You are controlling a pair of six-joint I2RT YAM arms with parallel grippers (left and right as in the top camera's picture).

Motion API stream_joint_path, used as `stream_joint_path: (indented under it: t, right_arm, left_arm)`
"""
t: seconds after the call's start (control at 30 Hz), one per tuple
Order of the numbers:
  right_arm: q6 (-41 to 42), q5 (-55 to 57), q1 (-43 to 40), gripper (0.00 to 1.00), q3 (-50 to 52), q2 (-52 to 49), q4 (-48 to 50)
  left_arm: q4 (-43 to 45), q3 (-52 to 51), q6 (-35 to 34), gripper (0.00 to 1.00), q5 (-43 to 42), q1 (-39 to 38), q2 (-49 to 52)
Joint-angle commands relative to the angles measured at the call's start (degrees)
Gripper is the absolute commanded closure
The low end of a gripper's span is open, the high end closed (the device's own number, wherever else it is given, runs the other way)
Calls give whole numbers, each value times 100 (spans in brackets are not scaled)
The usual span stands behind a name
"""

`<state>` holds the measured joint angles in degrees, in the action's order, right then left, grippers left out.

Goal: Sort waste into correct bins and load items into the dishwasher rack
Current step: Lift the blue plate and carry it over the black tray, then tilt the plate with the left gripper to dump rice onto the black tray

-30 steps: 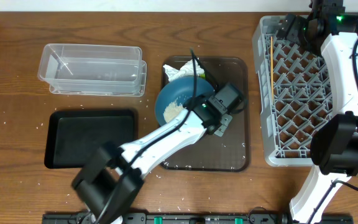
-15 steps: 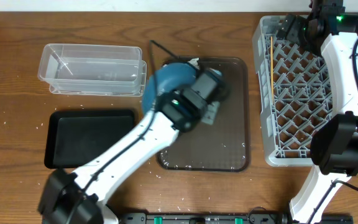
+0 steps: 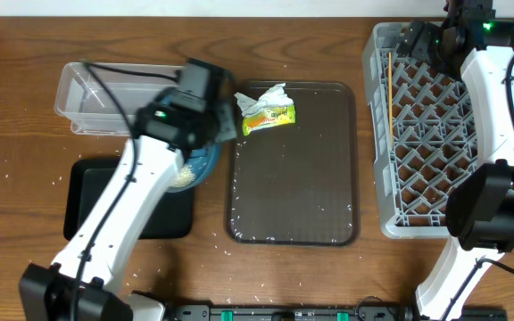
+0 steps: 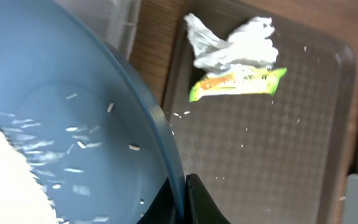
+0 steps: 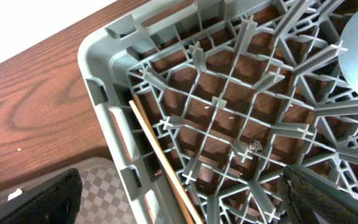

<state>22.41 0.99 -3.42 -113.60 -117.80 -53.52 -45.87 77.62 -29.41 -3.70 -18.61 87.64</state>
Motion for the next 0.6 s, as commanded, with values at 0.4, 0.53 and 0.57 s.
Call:
stream_joint_path:
  t: [0.4, 0.53, 0.57]
  right_arm:
    - [72, 4, -26, 1, 4, -17, -7]
    - [70, 4, -26, 1, 4, -17, -7]
    - [70, 4, -26, 1, 4, -17, -7]
  left_arm:
    - [-363, -44, -240, 94, -2245, 1716, -140]
    - [-433, -103, -177, 94, -2743, 2168, -140]
    - [-461, -103, -175, 94, -2776, 2260, -140]
